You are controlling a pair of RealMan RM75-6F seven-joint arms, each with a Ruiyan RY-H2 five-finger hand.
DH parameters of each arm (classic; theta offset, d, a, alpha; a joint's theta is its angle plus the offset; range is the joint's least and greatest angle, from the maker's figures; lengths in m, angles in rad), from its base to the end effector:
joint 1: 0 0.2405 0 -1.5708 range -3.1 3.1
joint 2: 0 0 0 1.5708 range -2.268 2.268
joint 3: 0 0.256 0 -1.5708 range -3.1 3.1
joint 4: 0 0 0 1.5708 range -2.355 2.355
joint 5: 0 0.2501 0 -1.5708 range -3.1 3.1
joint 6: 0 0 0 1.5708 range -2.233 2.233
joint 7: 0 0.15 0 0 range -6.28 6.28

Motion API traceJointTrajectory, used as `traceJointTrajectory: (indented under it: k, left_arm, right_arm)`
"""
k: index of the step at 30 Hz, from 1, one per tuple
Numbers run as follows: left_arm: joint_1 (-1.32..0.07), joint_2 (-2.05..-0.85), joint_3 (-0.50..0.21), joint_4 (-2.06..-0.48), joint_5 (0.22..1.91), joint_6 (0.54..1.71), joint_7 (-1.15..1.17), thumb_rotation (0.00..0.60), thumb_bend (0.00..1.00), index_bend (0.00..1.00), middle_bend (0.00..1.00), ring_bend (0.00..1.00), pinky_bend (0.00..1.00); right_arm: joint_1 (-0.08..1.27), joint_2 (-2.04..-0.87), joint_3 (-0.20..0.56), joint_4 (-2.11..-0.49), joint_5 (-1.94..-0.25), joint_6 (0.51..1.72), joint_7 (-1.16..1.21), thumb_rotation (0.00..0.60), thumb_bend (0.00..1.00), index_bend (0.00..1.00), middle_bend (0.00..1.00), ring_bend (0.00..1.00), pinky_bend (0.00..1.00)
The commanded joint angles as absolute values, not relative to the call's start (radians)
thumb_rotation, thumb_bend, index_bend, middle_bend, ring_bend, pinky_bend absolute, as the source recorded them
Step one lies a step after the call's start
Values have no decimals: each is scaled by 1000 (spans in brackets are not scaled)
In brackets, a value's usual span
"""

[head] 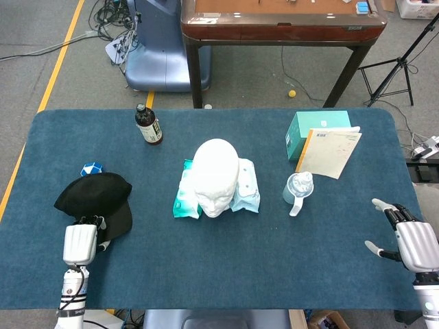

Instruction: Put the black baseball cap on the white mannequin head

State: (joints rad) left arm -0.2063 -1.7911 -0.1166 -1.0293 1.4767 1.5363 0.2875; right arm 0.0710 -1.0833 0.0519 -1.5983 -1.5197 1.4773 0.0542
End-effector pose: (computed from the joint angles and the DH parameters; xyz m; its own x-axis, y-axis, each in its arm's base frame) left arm -0.3051 0.2404 -0.0349 0.5509 -0.1354 0.8235 0.8308 -0.0049 -0.5566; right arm -0.3341 -0.1868 0.1343 0.3919 -0.0110 0.9199 -0.9200 -0.0135 0.3918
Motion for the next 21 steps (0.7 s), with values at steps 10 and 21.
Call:
traceJointTrajectory:
  k: [10,21]
  left_arm:
    - [-227,-1851,-128,-883,1510,1583,31,600,67,625,515,450,627]
    - [-241,-1875,-137,-816,1510,1602,-14,600,246,639,514,451,627]
  right_arm:
    - [71,-1083,53,-1598,-1518,1476,55,600,31,200,304,224,476]
    - [71,-1082,53,-1598,-1519,1477,57,600,31,201,305,224,476]
